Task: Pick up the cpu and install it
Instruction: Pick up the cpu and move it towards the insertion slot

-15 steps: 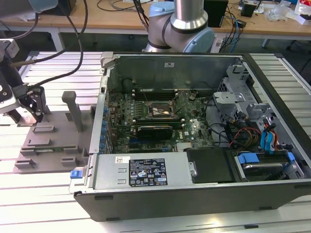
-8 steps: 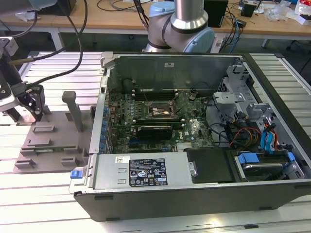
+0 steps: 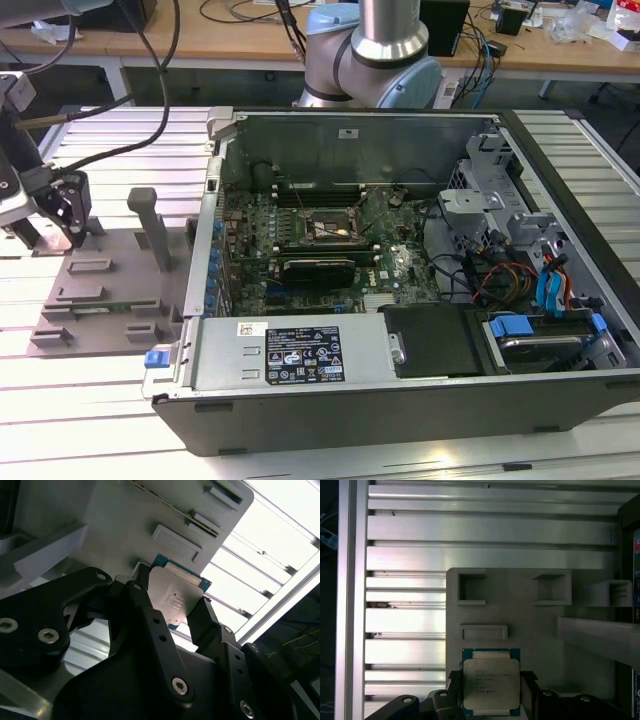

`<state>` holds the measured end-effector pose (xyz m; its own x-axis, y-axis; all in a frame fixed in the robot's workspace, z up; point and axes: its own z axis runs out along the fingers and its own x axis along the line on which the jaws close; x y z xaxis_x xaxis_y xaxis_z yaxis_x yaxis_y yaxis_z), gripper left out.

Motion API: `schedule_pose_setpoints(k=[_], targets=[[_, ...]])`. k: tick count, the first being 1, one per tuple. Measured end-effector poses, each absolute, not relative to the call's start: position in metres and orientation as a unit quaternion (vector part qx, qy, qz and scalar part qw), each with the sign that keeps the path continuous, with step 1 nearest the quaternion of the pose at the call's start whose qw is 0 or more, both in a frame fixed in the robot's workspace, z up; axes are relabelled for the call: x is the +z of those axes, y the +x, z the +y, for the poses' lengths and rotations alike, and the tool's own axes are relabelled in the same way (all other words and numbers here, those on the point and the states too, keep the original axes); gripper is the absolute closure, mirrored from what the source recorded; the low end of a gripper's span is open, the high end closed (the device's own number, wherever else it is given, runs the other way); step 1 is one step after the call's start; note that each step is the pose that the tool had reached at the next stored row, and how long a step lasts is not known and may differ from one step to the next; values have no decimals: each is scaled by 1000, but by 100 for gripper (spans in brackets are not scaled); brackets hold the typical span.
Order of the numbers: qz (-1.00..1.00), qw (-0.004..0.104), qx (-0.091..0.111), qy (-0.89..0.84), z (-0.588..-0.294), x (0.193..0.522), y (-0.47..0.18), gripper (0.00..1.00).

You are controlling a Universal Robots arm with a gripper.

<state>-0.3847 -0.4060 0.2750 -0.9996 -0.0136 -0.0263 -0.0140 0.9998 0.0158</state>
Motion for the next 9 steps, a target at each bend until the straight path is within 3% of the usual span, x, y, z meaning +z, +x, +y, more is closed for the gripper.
schedule_pose_setpoints(k=[9], targets=[[1000, 13, 6, -7, -406, 287, -385, 45]])
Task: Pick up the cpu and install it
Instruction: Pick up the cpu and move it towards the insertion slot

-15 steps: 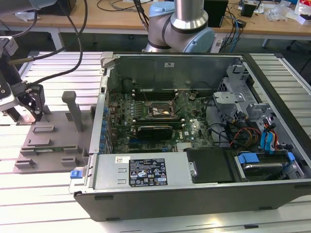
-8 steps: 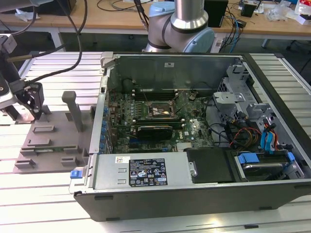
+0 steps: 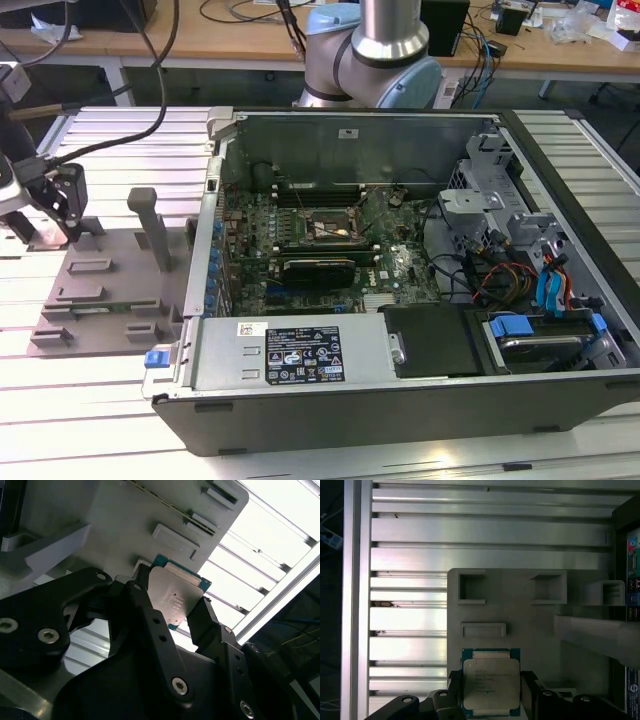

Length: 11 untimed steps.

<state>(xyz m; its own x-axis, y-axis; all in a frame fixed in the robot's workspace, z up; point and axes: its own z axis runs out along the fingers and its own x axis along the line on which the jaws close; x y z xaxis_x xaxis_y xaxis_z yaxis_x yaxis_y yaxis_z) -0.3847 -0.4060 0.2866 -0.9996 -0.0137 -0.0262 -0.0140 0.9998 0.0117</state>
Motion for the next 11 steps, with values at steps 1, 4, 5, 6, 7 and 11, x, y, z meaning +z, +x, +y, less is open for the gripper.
schedule_pose_setpoints(k=[1, 4, 5, 6, 7, 11], targets=[[1000, 13, 6, -7, -406, 288, -385, 45], [1000, 13, 6, -7, -406, 291, -385, 45], [1000, 13, 6, -7, -406, 292, -385, 45], [1000, 13, 5, -7, -406, 293, -385, 45], [1000, 13, 5, -7, -406, 293, -385, 45], [1000, 13, 5, -7, -406, 300, -385, 45]])
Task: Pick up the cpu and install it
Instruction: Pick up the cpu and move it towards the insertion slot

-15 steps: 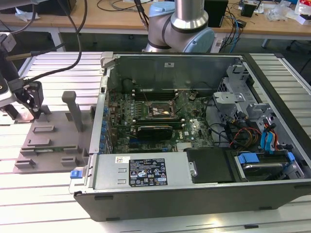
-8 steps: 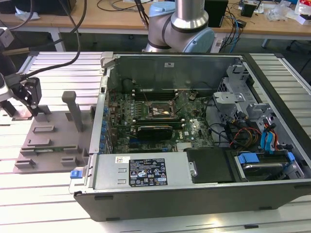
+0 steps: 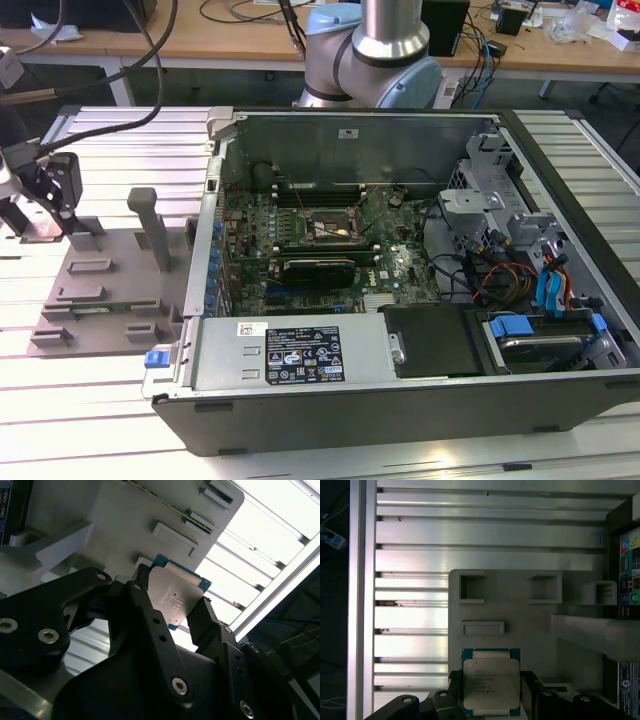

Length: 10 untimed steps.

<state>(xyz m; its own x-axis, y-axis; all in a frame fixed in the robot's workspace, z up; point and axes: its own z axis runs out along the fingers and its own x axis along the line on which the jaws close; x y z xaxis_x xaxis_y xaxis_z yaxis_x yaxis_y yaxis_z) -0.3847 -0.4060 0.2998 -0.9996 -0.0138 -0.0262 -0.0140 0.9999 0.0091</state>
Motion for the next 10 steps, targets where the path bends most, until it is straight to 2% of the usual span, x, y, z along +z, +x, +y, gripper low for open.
schedule_pose_setpoints(k=[10], targets=[[1000, 13, 3, -7, -406, 313, -385, 45]])
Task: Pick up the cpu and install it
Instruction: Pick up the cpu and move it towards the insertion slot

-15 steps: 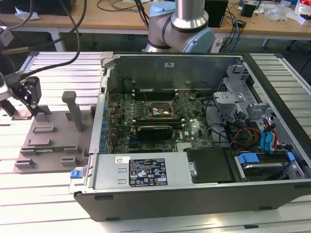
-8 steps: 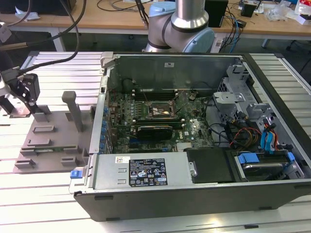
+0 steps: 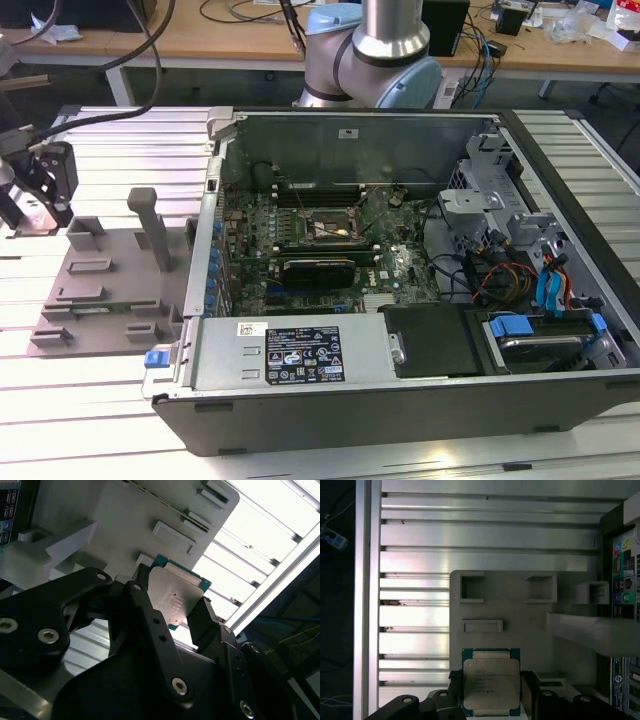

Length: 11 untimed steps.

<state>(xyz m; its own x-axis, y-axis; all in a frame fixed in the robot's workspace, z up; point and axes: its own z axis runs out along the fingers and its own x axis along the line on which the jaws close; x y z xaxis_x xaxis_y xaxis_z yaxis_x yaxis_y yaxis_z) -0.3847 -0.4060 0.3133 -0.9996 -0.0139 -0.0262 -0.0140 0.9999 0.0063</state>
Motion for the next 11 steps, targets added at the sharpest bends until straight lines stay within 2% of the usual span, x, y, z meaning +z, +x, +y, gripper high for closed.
schedule_pose_setpoints(k=[11], targets=[[1000, 13, 1, -7, -406, 323, -385, 45]])
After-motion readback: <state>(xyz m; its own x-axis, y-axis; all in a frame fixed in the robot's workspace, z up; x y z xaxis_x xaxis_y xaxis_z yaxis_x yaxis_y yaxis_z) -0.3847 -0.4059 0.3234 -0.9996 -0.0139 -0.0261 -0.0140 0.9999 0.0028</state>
